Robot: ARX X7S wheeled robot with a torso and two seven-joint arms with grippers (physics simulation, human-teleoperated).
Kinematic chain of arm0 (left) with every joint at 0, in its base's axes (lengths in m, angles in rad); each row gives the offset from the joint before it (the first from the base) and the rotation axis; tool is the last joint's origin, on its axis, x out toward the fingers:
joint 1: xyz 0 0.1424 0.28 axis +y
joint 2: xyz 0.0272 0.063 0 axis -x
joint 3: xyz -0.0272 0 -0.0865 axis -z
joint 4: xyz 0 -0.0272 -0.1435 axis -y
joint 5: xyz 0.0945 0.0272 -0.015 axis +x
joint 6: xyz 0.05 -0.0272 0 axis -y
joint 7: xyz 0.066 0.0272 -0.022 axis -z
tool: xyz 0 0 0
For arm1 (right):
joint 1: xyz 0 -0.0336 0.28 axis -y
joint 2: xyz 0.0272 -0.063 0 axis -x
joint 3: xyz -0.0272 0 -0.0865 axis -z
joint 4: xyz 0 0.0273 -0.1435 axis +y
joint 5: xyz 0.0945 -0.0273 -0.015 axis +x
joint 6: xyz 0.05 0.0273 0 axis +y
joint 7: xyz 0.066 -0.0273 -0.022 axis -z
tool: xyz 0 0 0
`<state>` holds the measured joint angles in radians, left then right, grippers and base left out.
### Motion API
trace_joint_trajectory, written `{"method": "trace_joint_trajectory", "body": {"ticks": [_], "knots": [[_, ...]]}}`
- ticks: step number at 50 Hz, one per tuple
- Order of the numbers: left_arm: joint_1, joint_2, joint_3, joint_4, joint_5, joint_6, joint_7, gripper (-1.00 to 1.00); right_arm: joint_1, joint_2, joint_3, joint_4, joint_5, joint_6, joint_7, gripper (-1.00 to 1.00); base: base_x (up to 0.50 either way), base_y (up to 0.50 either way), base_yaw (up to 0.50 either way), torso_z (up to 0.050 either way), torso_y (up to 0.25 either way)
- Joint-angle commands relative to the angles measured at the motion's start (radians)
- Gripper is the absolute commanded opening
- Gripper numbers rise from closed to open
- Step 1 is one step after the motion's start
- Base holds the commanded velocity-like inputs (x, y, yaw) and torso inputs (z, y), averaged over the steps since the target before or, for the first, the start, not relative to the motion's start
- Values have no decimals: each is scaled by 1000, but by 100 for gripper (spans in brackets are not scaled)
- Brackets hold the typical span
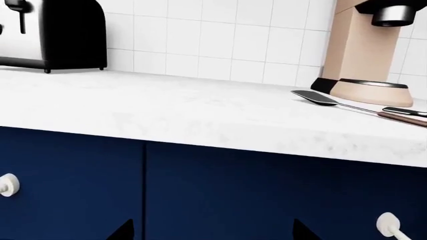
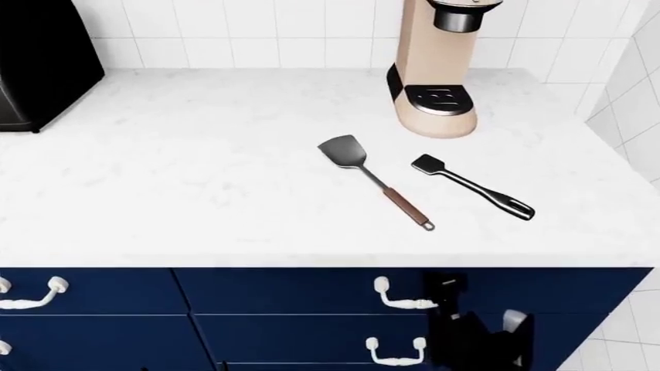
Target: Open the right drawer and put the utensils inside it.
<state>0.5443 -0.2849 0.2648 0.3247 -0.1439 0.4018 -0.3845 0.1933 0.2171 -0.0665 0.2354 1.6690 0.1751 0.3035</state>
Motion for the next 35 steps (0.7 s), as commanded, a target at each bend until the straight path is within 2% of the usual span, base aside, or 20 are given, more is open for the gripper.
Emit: {"method": "trace_joint_trajectory", "body": {"ticks": [1,12,22,30,31,35], "knots": [[-2,-4,4,-1,-1,-1,-6,100,56,-4,0,158,-9,-21,-18,100,0,0,0,0,0],[-7,-7,8,-9,0,4,-11,100,112,7,-116,281,-55,92,-10,100,0,0,0,0,0],[-7,-10,11,-6,1,3,-17,100,116,23,-178,245,-61,180,-50,100,0,0,0,0,0],[-8,-14,13,-3,-1,1,-21,100,108,26,-182,219,-65,177,-56,100,0,0,0,0,0],[-8,-15,13,-3,-2,2,-22,100,106,27,-179,217,-65,172,-55,-100,0,0,0,0,0],[-8,-16,14,-3,-4,3,-23,100,107,28,-176,218,-60,172,-69,-100,0,0,0,0,0]]}}
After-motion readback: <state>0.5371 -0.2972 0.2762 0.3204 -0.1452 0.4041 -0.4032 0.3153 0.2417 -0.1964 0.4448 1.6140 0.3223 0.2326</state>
